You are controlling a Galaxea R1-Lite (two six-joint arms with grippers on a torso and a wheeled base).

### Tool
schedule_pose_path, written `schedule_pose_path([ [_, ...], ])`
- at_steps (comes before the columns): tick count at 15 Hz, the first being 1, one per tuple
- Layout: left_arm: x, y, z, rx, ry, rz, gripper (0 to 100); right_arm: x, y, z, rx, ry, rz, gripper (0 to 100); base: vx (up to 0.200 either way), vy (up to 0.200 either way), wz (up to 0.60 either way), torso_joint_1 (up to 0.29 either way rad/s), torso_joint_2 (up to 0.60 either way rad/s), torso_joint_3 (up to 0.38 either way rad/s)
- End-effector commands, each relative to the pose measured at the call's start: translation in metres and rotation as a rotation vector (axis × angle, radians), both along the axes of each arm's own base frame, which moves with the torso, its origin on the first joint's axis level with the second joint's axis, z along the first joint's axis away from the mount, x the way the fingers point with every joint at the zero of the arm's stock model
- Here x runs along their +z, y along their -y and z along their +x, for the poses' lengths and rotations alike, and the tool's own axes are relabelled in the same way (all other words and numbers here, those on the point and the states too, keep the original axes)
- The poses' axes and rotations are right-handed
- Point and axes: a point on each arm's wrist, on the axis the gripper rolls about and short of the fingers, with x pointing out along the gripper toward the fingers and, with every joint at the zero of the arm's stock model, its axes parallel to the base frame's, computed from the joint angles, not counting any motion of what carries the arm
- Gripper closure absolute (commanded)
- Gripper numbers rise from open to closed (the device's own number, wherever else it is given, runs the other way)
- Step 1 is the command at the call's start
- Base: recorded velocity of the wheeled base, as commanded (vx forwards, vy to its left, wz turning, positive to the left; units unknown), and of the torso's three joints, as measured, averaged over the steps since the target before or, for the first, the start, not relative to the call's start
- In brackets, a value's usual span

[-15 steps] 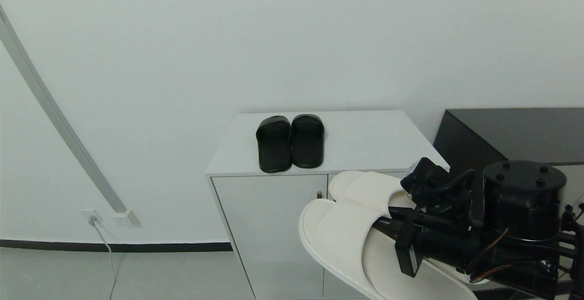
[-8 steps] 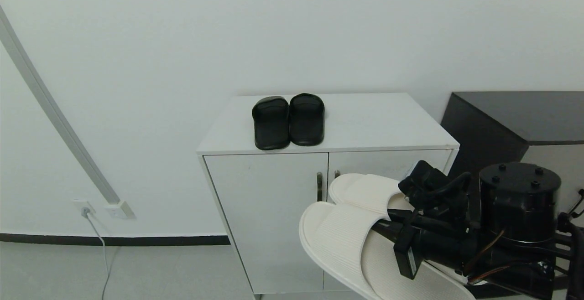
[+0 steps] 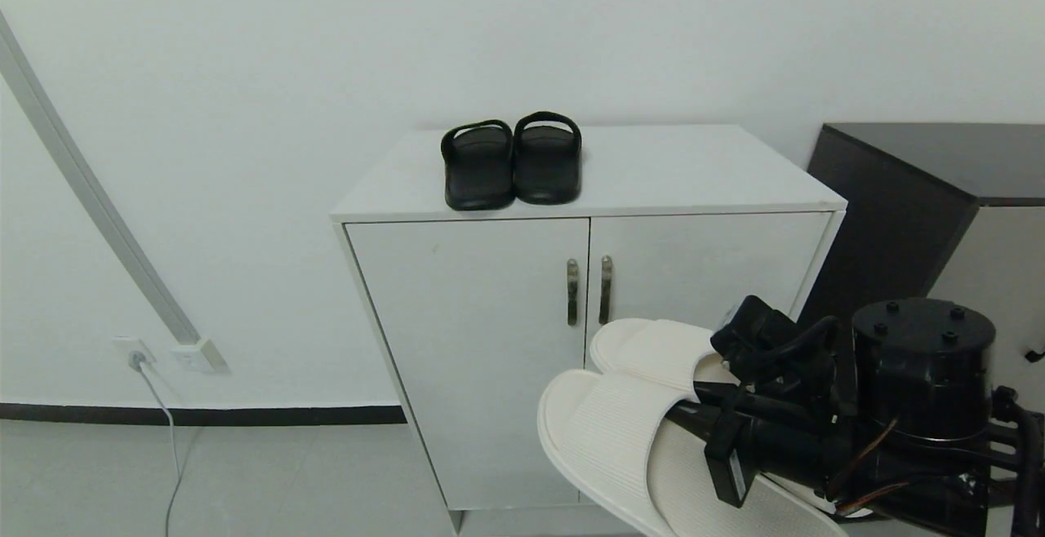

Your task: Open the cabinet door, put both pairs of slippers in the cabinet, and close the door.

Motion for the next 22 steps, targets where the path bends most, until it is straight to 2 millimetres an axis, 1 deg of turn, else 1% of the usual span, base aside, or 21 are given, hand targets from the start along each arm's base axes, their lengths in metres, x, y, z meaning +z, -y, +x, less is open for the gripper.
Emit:
schedule_pose_path([
  [1,0.000,0.000,0.000,0.000,-0.001,0.000,0,-0.003,-0.001,0.001,-0.001,-0.007,-0.007,100,0.000,0.000,0.00,-0.159,0.49,0.330],
  [9,0.000,0.000,0.000,0.000,-0.001,-0.002,0,-0.007,0.000,0.000,0.001,-0.018,-0.018,100,0.000,0.000,0.00,-0.116,0.47,0.344],
  [15,0.000,0.000,0.001,-0.001,-0.007,0.000,0,-0.011,0.000,0.000,0.003,-0.029,-0.029,100,0.000,0.000,0.00,-0.031,0.43,0.391],
  [17,0.002,0.000,0.006,0.002,-0.080,-0.003,0,-0.011,0.000,0.000,0.003,-0.029,-0.029,100,0.000,0.000,0.00,0.005,0.16,0.161],
  [19,0.003,0.000,0.006,-0.001,-0.078,-0.003,0,-0.011,0.001,-0.001,0.003,-0.031,-0.031,100,0.000,0.000,0.00,0.001,0.03,0.023],
  [20,0.031,0.000,0.005,-0.026,-0.031,-0.010,0,-0.012,0.001,-0.001,0.003,-0.032,-0.032,100,0.000,0.000,0.00,0.000,0.00,0.000],
  [21,0.055,0.001,0.009,-0.070,-0.023,-0.034,0,-0.011,0.000,-0.001,0.004,-0.031,-0.031,100,0.000,0.000,0.00,0.000,0.00,0.000],
  [22,0.070,0.003,0.018,-0.130,-0.062,-0.042,0,-0.012,0.000,0.000,0.005,-0.030,-0.032,100,0.000,0.000,0.00,0.000,0.00,0.000],
])
